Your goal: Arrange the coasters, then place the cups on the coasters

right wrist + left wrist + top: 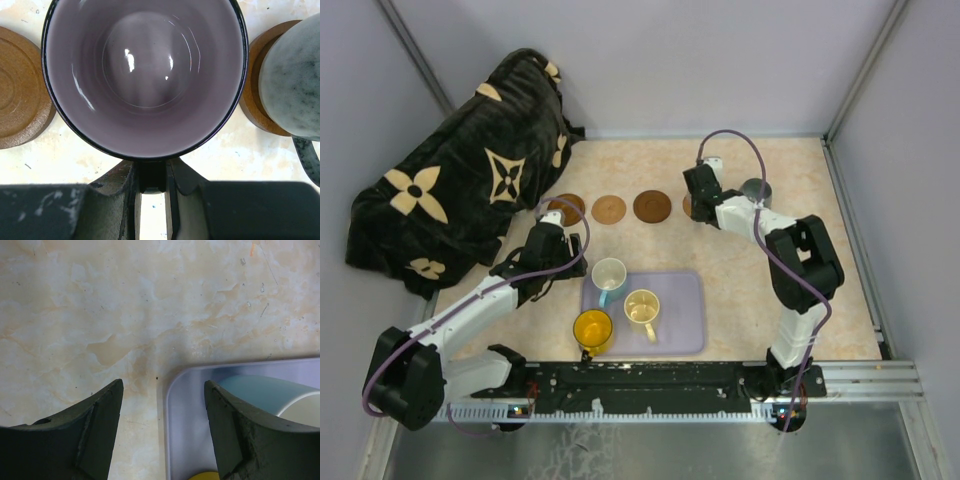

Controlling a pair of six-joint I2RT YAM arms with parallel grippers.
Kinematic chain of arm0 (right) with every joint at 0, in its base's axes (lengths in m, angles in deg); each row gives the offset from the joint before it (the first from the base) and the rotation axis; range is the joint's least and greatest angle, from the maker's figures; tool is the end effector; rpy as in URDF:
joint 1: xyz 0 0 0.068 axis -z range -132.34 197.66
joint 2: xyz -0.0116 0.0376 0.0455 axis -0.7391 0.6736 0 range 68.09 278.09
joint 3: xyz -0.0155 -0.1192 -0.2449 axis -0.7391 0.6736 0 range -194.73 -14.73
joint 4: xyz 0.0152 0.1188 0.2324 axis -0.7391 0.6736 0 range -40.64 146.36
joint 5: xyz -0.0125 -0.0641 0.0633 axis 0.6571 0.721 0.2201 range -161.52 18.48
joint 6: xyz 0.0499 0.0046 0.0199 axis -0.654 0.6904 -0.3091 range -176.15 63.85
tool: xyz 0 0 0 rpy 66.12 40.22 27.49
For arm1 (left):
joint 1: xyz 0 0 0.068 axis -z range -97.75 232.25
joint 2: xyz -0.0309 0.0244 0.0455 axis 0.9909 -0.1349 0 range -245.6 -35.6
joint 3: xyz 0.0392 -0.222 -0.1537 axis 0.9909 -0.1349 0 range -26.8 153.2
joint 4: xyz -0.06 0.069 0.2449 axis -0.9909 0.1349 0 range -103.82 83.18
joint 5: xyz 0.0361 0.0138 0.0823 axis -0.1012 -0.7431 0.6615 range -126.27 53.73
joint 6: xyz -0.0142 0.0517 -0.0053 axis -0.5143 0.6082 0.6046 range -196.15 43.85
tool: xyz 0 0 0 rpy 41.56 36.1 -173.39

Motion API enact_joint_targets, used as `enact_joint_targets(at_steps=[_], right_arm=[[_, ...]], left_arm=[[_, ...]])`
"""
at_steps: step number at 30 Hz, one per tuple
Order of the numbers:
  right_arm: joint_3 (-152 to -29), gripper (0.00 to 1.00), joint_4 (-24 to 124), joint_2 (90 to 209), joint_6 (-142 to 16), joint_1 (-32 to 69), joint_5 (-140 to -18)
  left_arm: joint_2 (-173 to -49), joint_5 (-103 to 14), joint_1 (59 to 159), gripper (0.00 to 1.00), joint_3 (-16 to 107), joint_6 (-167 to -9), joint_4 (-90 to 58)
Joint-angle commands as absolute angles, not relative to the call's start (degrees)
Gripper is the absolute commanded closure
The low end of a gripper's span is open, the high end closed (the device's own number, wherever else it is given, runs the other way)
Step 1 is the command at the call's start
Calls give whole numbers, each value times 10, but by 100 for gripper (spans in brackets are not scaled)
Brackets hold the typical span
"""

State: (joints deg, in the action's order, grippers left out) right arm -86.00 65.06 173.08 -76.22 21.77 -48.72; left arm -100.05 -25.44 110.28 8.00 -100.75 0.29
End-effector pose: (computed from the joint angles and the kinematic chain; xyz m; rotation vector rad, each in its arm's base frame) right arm 0.3613 0.1599 0.2013 0.0557 2.3478 -0.0970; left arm 0.2039 -0.1010 0.2074 -0.0246 2.3299 -0.2429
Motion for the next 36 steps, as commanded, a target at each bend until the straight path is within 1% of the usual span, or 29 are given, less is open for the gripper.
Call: enact_joint_targets(at_steps=[1, 31, 33, 36], right_arm=[[-871, 100, 593, 1726, -770, 227, -469], [-857, 100, 601, 1725, -781, 228, -497], [-861, 81, 607, 1725, -781, 228, -495], [-862, 65, 612, 1724, -782, 228, -491]], left_arm=[[-999, -263, 1106, 28, 90, -1005, -6], [-1004, -263, 1106, 28, 87, -1008, -8], [-1004, -263, 1106, 28, 87, -1008, -8], [-1004, -264, 1106, 28, 87, -1008, -8]])
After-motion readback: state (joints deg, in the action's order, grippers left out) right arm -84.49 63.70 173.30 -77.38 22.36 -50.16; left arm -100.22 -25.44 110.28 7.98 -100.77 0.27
